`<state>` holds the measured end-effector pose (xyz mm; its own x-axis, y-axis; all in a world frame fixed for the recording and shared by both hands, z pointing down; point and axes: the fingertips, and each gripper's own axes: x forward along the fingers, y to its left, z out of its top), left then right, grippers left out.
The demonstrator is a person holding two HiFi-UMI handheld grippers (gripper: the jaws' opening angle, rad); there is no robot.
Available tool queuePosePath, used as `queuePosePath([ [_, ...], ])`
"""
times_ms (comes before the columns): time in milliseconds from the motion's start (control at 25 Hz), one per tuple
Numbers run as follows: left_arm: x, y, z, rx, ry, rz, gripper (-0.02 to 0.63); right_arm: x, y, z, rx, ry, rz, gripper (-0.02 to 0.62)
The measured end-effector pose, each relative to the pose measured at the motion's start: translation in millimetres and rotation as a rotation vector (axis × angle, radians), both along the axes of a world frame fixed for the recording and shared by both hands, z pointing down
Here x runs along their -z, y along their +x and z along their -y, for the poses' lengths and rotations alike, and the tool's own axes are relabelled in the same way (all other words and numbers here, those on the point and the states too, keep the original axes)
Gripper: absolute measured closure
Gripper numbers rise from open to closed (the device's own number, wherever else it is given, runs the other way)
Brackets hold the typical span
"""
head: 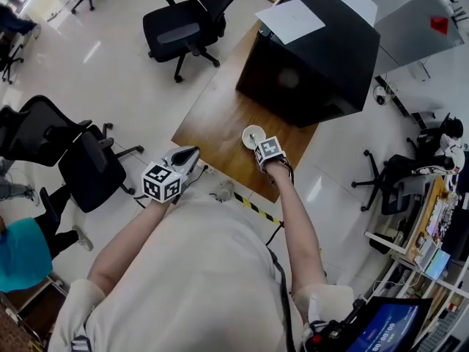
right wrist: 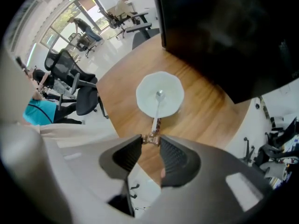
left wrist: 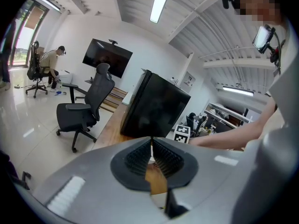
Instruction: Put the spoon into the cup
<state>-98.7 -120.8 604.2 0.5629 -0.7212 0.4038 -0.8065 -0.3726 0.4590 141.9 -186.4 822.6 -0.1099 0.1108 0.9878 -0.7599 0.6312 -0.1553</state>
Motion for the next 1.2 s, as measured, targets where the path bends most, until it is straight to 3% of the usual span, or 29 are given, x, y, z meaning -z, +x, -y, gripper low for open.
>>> queuePosePath([
  [320, -1.7, -10.0, -6.0, 0.008, -0.001, -0.006, 0.606, -7.4, -3.4, 5.0, -0.028, 0.020, 0.004, 0.468],
  [680, 0.2, -14.3, -10.1, -0.009, 0.002, -0.009, 0.606, 5.6, -11.5, 19.6, -0.099, 0.152, 0.071, 0.461],
  [800, 0.7, -17.7, -12.4, -0.015, 0.004, -0.008, 0.606, 7.2, -15.4, 23.8, -0.129, 0.198, 0.113, 0.416],
  [920, 2.0, -22.4, -13.8, -0.025, 0.009, -0.011, 0.606, 14.1, -18.7, 28.6, -0.165, 0.271, 0.156, 0.377],
  [1200, 9.1, -39.6, -16.6, -0.065, 0.031, -0.024, 0.606, 70.1, -20.1, 27.0, -0.301, 0.565, 0.272, 0.376],
])
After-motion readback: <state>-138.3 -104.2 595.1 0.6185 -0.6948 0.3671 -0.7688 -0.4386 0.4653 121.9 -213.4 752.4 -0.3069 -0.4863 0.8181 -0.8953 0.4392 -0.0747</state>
